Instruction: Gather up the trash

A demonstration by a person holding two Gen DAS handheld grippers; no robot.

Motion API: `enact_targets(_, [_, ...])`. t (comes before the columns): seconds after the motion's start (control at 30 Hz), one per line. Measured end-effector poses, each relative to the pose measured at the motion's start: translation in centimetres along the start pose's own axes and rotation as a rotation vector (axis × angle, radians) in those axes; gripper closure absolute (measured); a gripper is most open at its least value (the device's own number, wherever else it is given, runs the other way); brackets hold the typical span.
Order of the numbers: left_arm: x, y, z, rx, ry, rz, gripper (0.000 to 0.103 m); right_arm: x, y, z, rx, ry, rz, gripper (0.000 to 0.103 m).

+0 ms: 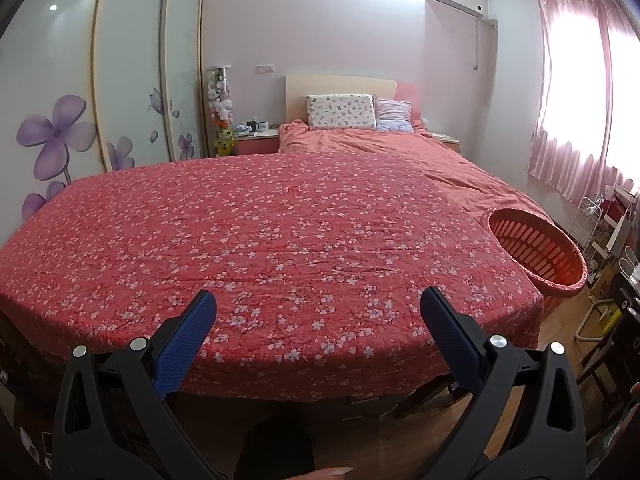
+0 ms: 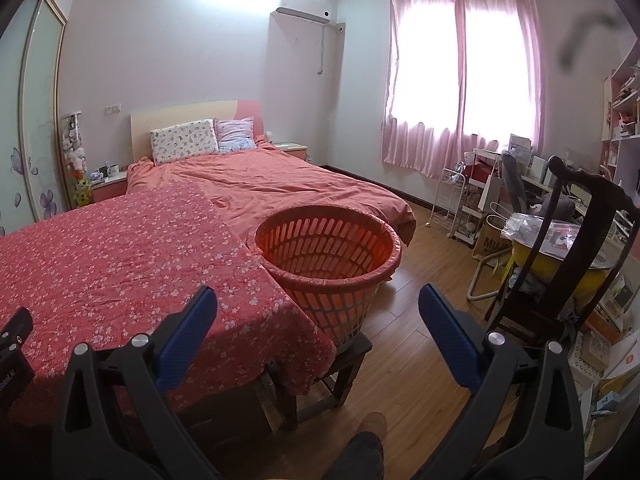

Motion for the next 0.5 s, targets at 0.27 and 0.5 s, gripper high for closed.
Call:
enact_targets(0.27, [-0.02,-0.08,-0.06,-0.001,-0.002,0.002,0.002,-0.05,0.21,0.1,0.003,0.0,0.004,0.004])
enact_targets(0.5, [-0.02,-0.06,-0.1,-0.003,-0.001,0.003,0.002,-0.13,0.33,0.3,0.006,-0.001,0.006,0.004])
Point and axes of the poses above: each gripper's, at about its wrist camera, not at the fingertips, and y roughly the way its jaws point, z to its left, x to its top, the point moved 3 cm from there along y, roughly the way its jaws point, and after that the axes turned 10 degrees about -z, right-handed, at the moved point
